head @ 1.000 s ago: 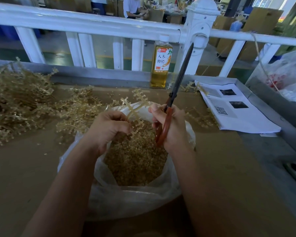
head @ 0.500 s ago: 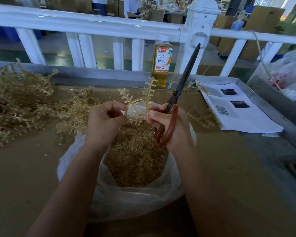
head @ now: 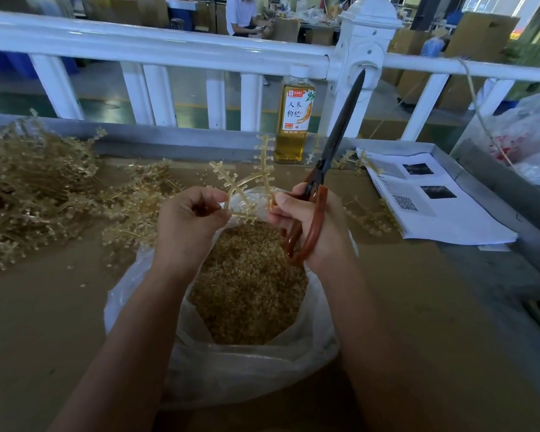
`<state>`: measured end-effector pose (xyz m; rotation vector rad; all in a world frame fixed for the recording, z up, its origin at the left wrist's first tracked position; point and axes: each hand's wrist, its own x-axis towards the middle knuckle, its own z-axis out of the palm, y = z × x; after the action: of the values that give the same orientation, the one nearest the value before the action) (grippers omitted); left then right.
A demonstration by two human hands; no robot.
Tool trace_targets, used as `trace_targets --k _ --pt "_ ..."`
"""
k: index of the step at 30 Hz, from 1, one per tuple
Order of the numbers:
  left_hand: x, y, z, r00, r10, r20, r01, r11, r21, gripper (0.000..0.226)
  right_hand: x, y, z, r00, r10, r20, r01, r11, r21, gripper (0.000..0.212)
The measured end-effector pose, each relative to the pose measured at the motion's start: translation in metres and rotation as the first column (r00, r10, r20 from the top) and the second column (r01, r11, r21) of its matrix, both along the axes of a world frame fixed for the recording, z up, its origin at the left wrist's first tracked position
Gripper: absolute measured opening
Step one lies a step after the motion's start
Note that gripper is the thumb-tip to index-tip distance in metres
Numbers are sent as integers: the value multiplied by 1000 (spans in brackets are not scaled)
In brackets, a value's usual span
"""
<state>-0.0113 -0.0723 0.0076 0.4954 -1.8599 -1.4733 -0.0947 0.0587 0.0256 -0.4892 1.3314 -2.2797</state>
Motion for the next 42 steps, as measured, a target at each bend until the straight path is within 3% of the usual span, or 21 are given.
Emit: trace_targets --k 12,17,20,22,25,29,32,34,38,42 --pt "4 2 -1 999 46 -23 -47 998 -29 32 1 -5 2 999 33 40 -29 995 -94 29" --pt "3 1 -3 994 104 12 -103 991 -85 22 5 -6 4 998 32 45 -27 995 -99 30" --pt "4 5 -2 987 158 33 -144 957 -252 43 6 -7 5 996 40 77 -31 993 -111 29" --pt "5 9 2 997 75 -14 -74 906 -418 57 8 -8 6 995 46 90 -37 994 -100 27" --pt "3 13 5 998 -45 -40 17 847 -531 45 10 -8 6 995 74 73 -68 994 -86 27" --pt "7 16 10 979 -200 -45 173 923 -344 29 9 -6 7 991 134 23 -132 989 -72 27" --pt "6 15 12 988 -155 -6 143 925 -352 22 9 -6 5 986 166 19 -164 984 -73 23" --pt "4 10 17 996 -91 -14 85 962 -261 20 8 -7 4 991 133 -8 -133 990 -38 25" --pt "3 -3 27 988 -150 -25 151 988 31 20 2 -2 4 991 0 -137 32 973 228 31" --pt "0 -2 30 981 -191 -15 192 980 46 19 2 -2 8 973 104 -207 -6 906 424 31"
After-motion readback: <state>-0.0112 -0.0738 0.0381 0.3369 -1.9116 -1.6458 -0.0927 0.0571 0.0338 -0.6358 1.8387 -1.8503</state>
